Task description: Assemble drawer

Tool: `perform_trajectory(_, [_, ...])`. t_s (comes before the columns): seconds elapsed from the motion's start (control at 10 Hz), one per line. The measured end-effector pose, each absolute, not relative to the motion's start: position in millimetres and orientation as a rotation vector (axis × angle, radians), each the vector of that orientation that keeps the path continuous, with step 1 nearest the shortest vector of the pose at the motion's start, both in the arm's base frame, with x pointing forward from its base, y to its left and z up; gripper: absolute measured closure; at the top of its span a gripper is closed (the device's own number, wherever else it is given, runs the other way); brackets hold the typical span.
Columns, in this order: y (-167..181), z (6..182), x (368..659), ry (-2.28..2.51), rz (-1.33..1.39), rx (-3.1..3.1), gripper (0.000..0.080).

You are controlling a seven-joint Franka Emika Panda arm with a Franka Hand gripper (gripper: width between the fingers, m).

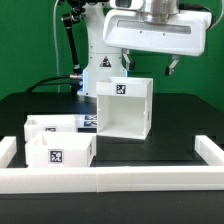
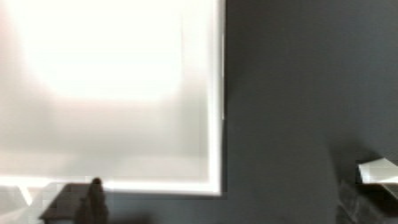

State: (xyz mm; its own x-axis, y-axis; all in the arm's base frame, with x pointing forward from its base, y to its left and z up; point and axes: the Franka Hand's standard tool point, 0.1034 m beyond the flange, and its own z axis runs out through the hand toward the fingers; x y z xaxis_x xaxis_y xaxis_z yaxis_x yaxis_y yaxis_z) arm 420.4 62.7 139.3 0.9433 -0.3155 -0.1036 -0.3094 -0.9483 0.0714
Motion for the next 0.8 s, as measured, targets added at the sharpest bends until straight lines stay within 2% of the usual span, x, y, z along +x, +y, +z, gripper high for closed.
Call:
perform_trajectory(0.2, [65, 128.1, 412, -0.499, -0.102, 3.085, 0.0150])
perform_trajectory(0.6, [64, 128.2, 412, -0.497, -0.119, 3.081, 0.0150])
perform_trajectory(0.8, [70, 116.0, 401, -0.509, -0.084, 3.111, 0.0150])
